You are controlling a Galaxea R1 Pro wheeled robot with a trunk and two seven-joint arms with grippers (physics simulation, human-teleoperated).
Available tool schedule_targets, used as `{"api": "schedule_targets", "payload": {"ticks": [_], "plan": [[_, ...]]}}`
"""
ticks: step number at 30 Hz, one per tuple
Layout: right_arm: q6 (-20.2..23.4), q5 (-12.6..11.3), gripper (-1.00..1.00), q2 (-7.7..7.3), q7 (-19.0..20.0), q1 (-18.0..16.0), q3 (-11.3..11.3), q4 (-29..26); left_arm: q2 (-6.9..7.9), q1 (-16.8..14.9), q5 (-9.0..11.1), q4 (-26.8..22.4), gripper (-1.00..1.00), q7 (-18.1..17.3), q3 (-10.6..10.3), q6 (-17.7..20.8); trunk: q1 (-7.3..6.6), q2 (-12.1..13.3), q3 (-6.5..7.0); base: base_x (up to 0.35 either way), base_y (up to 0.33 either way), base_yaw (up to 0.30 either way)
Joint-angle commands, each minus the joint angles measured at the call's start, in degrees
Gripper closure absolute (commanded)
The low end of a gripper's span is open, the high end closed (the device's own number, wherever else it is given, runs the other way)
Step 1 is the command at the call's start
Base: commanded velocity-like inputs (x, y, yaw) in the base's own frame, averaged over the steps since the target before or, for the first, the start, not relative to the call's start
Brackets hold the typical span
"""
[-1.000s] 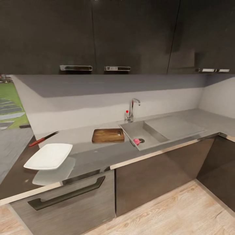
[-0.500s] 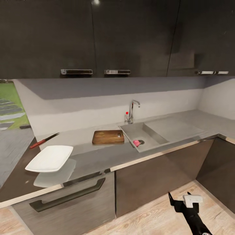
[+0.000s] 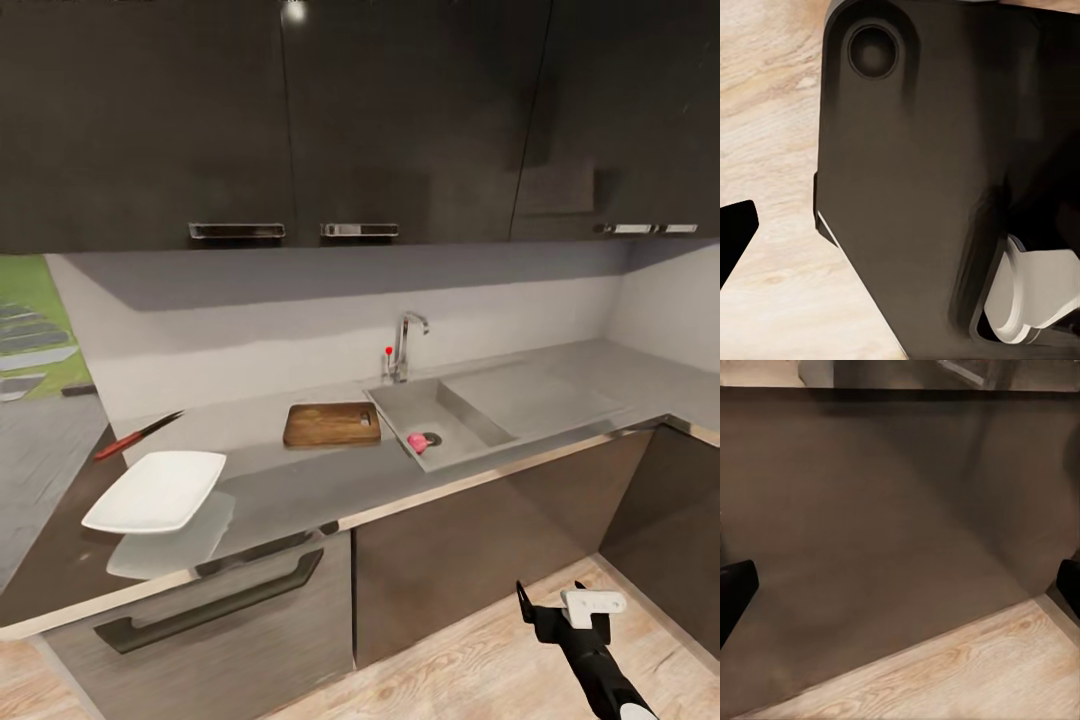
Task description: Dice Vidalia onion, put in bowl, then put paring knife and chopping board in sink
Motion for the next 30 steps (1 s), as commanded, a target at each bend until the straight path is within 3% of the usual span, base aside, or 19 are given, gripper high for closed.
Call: {"api": "schedule_targets", "payload": {"ticks": [1, 8, 13, 14, 17, 25, 26, 27, 30], "plan": [[-0.3, 0.1, -1.00, -0.02, -0.1, 0.0, 0.1, 0.0, -0.03, 0.0, 0.0, -0.1, -1.00, 0.0, 0.4, -0.1, -0.22, 0.4, 0.13, 0.000, 0.000, 0.000], [-0.2, 0.1, -1.00, 0.32, -0.2, -0.9, 0.1, 0.0, -0.18, 0.0, 0.0, -0.1, -1.00, 0.0, 0.4, -0.1, -1.10, 2.0, 0.85, 0.000, 0.000, 0.000], [1.9, 0.0, -1.00, 1.52, -0.3, -6.3, 2.2, 0.2, -0.26, 0.0, 0.0, -0.1, -1.00, -0.2, 0.3, -0.2, -1.10, 2.0, 0.85, 0.000, 0.000, 0.000], [6.1, 0.0, -1.00, 1.77, -0.4, -9.2, 2.8, 0.2, -0.25, 0.0, 0.0, -0.1, -1.00, -0.3, 0.3, -0.3, -1.10, 2.0, 0.85, 0.000, 0.000, 0.000], [12.1, -0.1, -1.00, 2.47, -0.6, -12.5, 3.2, 0.2, -0.30, 0.0, 0.0, -0.1, -1.00, -0.4, 0.3, -0.4, -1.10, 2.0, 0.85, 0.000, 0.000, 0.000], [21.9, -0.1, -1.00, 5.65, -1.7, -18.5, 4.2, 0.3, -0.32, 0.0, 0.0, -0.2, -1.00, -0.5, 0.3, -0.4, -1.10, 2.0, 0.85, 0.000, 0.000, 0.000], [29.9, -0.1, -1.00, 6.39, -2.3, -21.3, 5.4, 0.8, -0.32, 0.0, 0.0, -0.2, -1.00, -0.5, 0.3, -0.4, -1.10, 2.0, 0.85, 0.043, 0.000, 0.000], [33.3, -0.1, -1.00, 6.91, -2.5, -22.0, 7.1, 0.9, -0.32, 0.0, 0.0, -0.2, -1.00, -0.5, 0.3, -0.4, -1.10, 2.0, 0.85, 0.082, 0.000, 0.000], [38.5, 0.0, -1.00, 7.91, -3.1, -22.9, 11.0, 1.1, -0.32, 0.0, 0.0, -0.2, -1.00, -0.5, 0.3, -0.4, -1.10, 2.0, 0.85, 0.129, 0.000, 0.000]]}}
